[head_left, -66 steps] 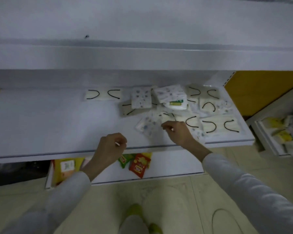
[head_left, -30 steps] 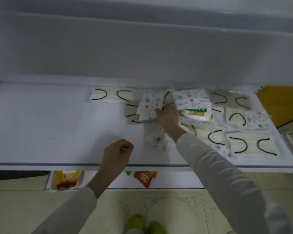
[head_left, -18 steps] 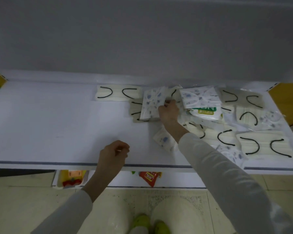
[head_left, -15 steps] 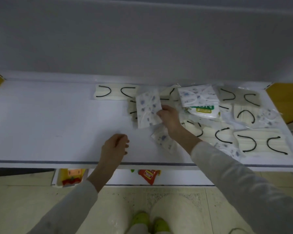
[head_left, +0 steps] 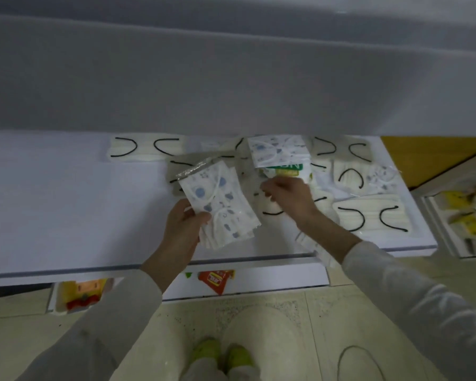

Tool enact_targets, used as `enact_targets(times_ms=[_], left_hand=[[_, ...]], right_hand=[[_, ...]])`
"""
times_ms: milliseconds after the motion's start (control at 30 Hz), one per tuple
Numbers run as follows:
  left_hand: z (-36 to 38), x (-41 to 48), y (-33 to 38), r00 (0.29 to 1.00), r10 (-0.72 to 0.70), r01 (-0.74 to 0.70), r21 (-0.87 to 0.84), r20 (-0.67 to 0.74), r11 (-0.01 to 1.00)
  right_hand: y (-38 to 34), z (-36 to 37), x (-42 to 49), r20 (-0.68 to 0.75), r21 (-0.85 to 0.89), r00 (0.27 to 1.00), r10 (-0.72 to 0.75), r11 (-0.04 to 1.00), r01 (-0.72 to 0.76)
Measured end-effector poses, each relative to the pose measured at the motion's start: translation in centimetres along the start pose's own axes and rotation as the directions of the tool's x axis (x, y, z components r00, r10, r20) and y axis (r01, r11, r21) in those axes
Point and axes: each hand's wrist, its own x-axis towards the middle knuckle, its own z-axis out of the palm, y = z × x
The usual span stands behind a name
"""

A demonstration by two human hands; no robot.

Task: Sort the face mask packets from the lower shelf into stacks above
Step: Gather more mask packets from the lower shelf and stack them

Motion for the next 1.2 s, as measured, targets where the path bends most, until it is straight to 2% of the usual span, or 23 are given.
enact_targets(times_ms=[67,133,200,267,367,467,600,700,800,867,933,1000,1067,1200], left_hand=[[-0.2,-0.2,-0.2,0.999,0.028,-0.027,0.035,-0.016,0.999],[-0.7,-0.7,-0.3,0.998,0.056,-0.054,0.085,-0.024,0.995],[-1.5,-1.3,-0.2,0.997,0.071,-0.067,0.110,-0.030,0.992],[-2.4,-1.9,-0.2,0.996,0.083,-0.079,0.113,-0.028,0.990],[-3.7,-2.4,-0.3,0.994,0.098,-0.093,0.116,-0.038,0.989],[-4.5,-2.4,-0.7,0.995,0.083,-0.077,0.121,-0.052,0.990],[-4.2,-2.1,-1.4,0.995,0.060,-0.052,0.100,-0.081,0.994],[-3.4,-2.0,-1.5,0.994,0.062,-0.051,0.117,-0.090,0.992],[-3.1,-2.1,-1.2,0.991,0.098,-0.084,0.160,-0.086,0.984],[-3.1,-2.3,-0.9,0.989,0.118,-0.097,0.200,-0.092,0.975],[-3.2,-2.4,-0.7,0.989,0.117,-0.095,0.203,-0.096,0.975],[-3.2,-2.6,-0.5,0.990,0.112,-0.092,0.200,-0.086,0.975],[-3.0,-2.9,-0.4,0.993,0.107,-0.094,0.205,-0.056,0.974],[-2.1,-3.8,0.1,0.997,0.072,-0.070,0.077,-0.027,0.995]], right_hand=[[0.7,-1.6,3.3,-0.268,-0.145,0.963,0.029,0.987,-0.070],[1.2,-2.8,6.6,-0.420,-0.238,0.904,0.077,0.952,-0.192],[1.7,-3.5,9.3,-0.496,-0.266,0.847,0.193,0.894,-0.360],[2.2,-3.7,10.9,-0.464,-0.242,0.837,0.289,0.868,-0.434],[3.2,-3.4,11.8,-0.395,-0.189,0.873,0.285,0.905,-0.381],[3.3,-3.4,11.8,-0.466,-0.066,0.835,0.292,0.930,-0.362],[3.5,-4.3,11.7,-0.581,-0.028,0.776,0.246,0.947,-0.320],[3.6,-5.5,11.0,-0.618,0.129,0.770,0.159,0.987,-0.101],[2.3,-6.7,9.1,-0.522,0.325,0.849,0.077,0.939,0.115],[0.4,-7.2,6.9,-0.350,0.458,0.936,0.031,0.877,0.142],[-2.2,-7.3,4.1,-0.131,0.482,0.989,-0.073,0.867,0.128],[-4.2,-6.8,1.6,0.085,0.494,0.981,-0.174,0.862,0.110],[-5.5,-5.6,-0.3,0.265,0.464,0.939,-0.217,0.883,0.073],[-6.0,-1.6,-2.4,0.402,0.200,0.886,-0.231,0.967,0.161]])
